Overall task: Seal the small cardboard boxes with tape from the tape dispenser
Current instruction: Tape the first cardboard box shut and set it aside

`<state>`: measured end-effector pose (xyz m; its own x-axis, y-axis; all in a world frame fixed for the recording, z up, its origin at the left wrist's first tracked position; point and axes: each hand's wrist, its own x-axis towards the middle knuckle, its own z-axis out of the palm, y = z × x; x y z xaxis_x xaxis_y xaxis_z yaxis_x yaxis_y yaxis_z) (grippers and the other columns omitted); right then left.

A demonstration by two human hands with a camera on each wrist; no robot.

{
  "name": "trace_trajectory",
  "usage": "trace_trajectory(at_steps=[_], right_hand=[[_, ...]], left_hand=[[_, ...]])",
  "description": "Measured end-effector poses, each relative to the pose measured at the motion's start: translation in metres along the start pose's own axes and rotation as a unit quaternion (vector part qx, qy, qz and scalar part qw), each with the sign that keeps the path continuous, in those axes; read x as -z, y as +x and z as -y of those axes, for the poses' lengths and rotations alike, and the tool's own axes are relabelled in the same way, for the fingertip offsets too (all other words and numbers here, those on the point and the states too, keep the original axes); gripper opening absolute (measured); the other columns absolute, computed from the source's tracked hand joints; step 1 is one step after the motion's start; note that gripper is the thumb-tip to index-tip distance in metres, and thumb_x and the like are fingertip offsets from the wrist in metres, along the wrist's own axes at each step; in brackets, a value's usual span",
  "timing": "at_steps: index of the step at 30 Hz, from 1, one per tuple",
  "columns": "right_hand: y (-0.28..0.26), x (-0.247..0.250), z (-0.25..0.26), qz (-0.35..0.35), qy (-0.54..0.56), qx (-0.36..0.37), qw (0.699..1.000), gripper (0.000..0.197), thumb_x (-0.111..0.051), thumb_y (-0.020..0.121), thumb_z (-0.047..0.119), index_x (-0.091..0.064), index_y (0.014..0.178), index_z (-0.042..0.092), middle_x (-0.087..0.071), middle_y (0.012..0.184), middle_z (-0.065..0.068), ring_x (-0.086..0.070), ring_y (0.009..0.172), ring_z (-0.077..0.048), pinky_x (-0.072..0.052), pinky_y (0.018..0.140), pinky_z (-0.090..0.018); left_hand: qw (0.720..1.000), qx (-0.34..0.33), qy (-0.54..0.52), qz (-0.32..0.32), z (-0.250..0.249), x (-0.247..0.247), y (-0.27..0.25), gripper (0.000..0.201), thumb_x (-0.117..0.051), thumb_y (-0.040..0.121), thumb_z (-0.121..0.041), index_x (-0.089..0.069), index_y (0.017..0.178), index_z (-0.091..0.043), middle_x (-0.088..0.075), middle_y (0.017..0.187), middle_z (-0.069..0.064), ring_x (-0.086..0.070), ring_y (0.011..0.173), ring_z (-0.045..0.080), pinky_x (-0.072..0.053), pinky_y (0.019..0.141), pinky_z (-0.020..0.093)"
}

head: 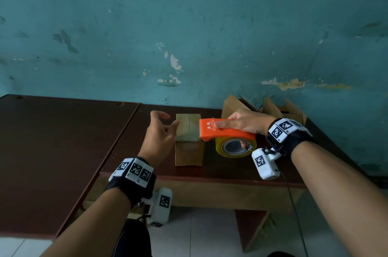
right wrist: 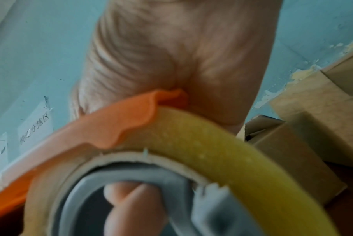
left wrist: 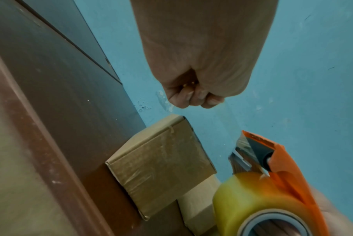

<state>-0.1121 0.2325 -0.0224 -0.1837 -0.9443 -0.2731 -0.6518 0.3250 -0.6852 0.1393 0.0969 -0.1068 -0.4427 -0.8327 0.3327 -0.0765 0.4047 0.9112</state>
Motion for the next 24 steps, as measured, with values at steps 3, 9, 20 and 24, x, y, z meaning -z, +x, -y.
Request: trace_trajectory(at_steps=[3,9,20,24], right_hand=[[0.002,0.001,-0.009,0.005,0.007,-0.005,1.0,0.095,-0.072,0.068,0.089,-0.072,0.106,0.001,-0.08,0.094,-0.018,-0.075,0.091,-0.049,-0.062,0.081,-0.048],[0.005,0.002,-0.02,0.001,0.011,-0.012,1.0,0.098,-0.073,0.069,0.087,-0.073,0.106,-0.004,-0.079,0.097,-0.023,-0.073,0.096,-0.052,-0.06,0.09,-0.052],[0.003,0.013,-0.04,0.003,0.009,-0.028,1.0,0.115,-0.076,0.054,0.094,-0.071,0.11,-0.007,-0.078,0.101,-0.025,-0.073,0.094,-0.048,-0.057,0.096,-0.058],[0.002,0.015,-0.046,0.001,0.026,-0.035,0.999,0.108,-0.079,0.045,0.094,-0.073,0.102,0.003,-0.079,0.096,-0.022,-0.071,0.086,-0.037,-0.059,0.088,-0.05]], left_hand=[[1.0,0.009,0.0,0.005,0.005,0.002,0.0,0.028,-0.065,0.102,-0.032,-0.043,0.116,-0.022,-0.075,0.084,0.013,-0.067,0.064,0.026,-0.052,0.057,0.036],[0.999,0.026,0.021,0.007,0.012,0.008,0.002,0.029,-0.065,0.102,-0.032,-0.044,0.117,-0.019,-0.073,0.088,0.006,-0.064,0.063,0.011,-0.048,0.055,0.026],[0.998,0.046,0.037,0.004,0.023,0.017,0.005,0.028,-0.066,0.101,-0.034,-0.046,0.115,-0.02,-0.074,0.093,0.005,-0.065,0.066,0.015,-0.05,0.054,0.027],[0.998,0.048,0.031,0.006,0.025,0.019,0.004,0.028,-0.065,0.101,-0.033,-0.045,0.116,-0.019,-0.075,0.092,0.006,-0.066,0.066,0.016,-0.051,0.055,0.029]])
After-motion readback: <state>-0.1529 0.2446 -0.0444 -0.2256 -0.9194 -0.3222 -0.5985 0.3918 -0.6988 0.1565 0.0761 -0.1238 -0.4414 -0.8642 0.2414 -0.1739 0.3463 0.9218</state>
